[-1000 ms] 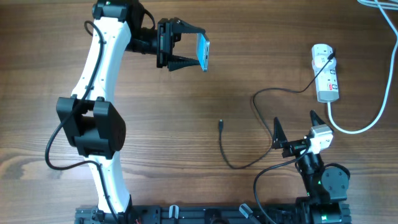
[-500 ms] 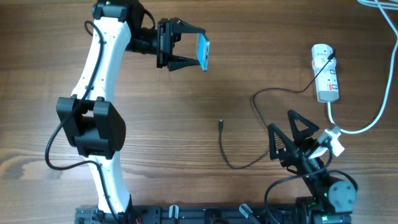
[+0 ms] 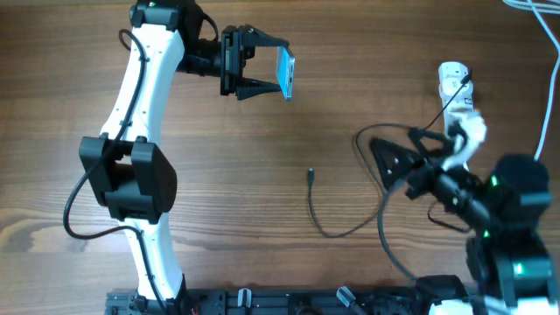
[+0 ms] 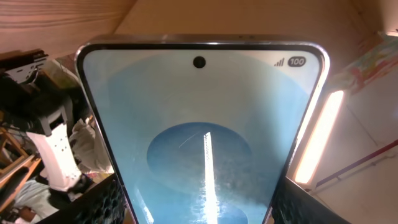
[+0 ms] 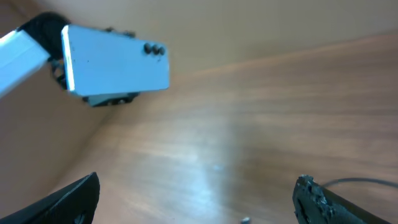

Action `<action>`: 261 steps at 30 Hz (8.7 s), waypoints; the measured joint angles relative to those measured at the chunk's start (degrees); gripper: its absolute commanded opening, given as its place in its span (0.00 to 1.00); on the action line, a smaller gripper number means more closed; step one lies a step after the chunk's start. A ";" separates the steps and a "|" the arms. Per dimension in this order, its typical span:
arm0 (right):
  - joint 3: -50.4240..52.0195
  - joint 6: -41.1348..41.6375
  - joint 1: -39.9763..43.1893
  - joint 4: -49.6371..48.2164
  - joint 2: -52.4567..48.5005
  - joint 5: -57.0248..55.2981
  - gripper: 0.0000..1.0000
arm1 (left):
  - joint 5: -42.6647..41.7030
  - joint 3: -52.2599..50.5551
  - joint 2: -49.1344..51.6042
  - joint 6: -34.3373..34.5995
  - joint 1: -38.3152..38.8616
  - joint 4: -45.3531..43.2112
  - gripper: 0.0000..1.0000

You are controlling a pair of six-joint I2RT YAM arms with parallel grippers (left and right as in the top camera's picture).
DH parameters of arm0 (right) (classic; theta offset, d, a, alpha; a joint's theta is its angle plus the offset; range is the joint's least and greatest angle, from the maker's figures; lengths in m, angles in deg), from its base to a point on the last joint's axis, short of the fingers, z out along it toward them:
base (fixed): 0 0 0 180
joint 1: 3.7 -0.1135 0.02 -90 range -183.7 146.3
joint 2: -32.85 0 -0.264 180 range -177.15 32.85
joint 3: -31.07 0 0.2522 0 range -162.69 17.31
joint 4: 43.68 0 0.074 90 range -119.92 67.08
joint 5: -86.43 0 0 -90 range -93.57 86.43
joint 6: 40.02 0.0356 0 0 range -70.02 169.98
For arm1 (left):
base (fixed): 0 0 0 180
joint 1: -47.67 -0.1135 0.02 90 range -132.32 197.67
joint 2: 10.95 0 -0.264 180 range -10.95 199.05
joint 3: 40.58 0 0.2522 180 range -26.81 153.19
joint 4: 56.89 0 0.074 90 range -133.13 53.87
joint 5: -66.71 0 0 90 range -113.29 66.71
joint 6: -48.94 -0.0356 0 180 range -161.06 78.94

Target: Plug charger to phone and switch on socket

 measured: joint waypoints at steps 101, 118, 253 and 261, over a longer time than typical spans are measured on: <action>-68.04 10.49 -41.77 33.86 -57.81 -54.77 0.14 | -0.17 0.00 0.00 0.02 0.00 -0.59 0.57; -68.04 20.46 -41.77 33.97 -57.83 -54.99 0.04 | -0.15 0.00 0.00 0.55 0.00 -0.74 0.94; -26.82 20.74 -33.70 33.24 -63.76 -30.49 0.28 | 57.83 0.20 -0.31 -15.04 -2.73 -14.62 0.04; -26.82 20.74 -33.73 29.44 -67.32 -29.97 0.29 | 57.83 0.20 -0.31 -15.04 -2.54 -14.62 0.04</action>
